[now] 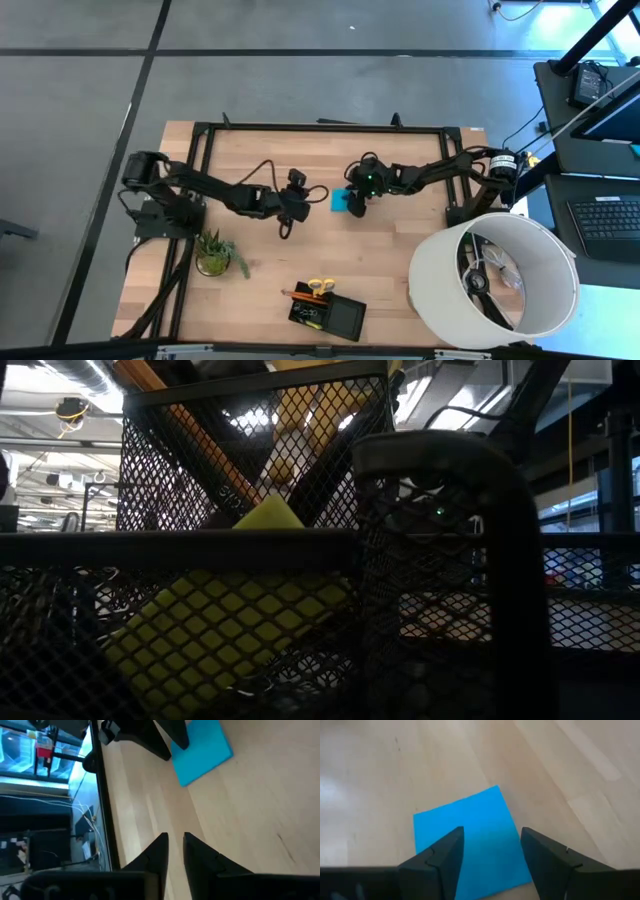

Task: Pick and place office supplies into organizer
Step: Put the blue sticky notes into the black desk organizer

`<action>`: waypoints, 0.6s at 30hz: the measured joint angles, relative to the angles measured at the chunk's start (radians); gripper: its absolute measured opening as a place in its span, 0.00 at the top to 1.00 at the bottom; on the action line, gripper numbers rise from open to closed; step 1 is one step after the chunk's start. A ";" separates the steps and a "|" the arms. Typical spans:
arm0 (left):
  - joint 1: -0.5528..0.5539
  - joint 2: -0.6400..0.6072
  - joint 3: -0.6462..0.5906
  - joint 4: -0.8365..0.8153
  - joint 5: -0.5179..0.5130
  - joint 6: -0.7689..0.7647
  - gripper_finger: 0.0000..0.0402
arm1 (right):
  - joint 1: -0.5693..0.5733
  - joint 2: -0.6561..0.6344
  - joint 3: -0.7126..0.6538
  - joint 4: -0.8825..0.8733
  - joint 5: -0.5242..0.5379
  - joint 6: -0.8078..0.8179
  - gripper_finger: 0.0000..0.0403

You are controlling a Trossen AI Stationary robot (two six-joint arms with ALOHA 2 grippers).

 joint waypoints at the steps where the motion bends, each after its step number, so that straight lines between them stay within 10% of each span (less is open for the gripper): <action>1: 0.004 0.018 0.000 0.026 0.001 0.007 0.86 | 0.000 0.000 0.000 0.003 -0.001 0.000 0.50; 18: 0.034 0.116 0.000 0.256 0.274 -0.164 0.70 | -0.068 -0.002 0.002 -0.030 -0.008 0.075 0.50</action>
